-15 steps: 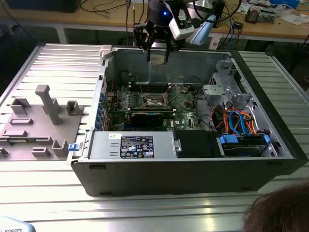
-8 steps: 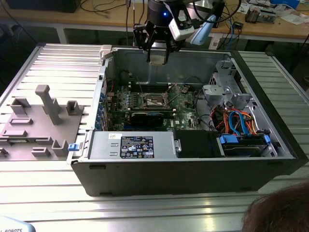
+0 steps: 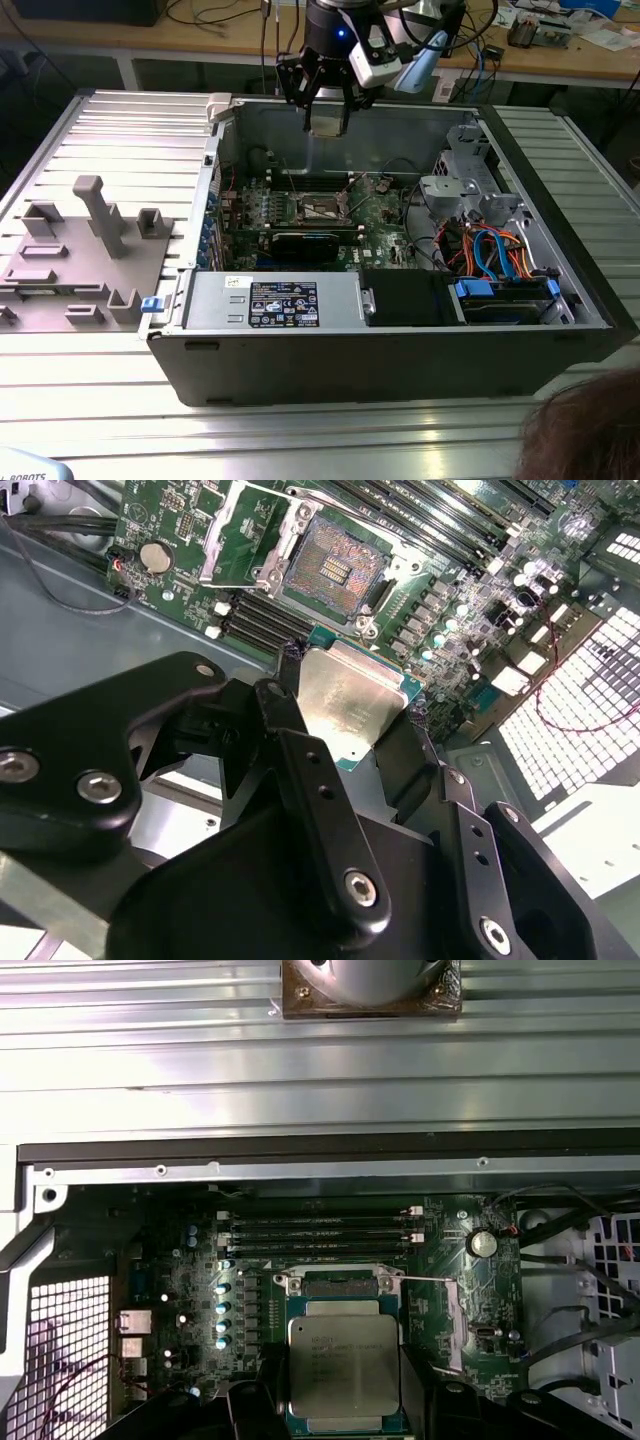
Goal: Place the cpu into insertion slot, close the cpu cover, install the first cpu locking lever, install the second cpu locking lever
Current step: 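Place the cpu into insertion slot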
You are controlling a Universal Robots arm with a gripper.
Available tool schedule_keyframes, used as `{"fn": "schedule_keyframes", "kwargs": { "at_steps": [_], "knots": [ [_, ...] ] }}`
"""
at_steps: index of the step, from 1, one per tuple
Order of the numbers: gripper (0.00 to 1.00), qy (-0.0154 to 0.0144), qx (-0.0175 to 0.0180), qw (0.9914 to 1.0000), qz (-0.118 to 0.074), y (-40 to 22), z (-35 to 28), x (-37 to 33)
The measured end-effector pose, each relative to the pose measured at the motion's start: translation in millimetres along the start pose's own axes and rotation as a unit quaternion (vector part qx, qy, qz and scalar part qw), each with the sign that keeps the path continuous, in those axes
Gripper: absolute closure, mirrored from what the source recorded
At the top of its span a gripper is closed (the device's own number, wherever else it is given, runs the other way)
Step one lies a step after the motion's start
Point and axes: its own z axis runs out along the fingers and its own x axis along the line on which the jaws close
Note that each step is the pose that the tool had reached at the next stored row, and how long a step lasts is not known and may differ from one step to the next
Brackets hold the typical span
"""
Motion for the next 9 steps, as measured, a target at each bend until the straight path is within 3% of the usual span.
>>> {"fn": "schedule_keyframes", "kwargs": {
  "at_steps": [9],
  "knots": [
    [0.46,0.0000,0.0000,1.00000,0.000,-0.3,3.5,-0.1]
  ]
}}
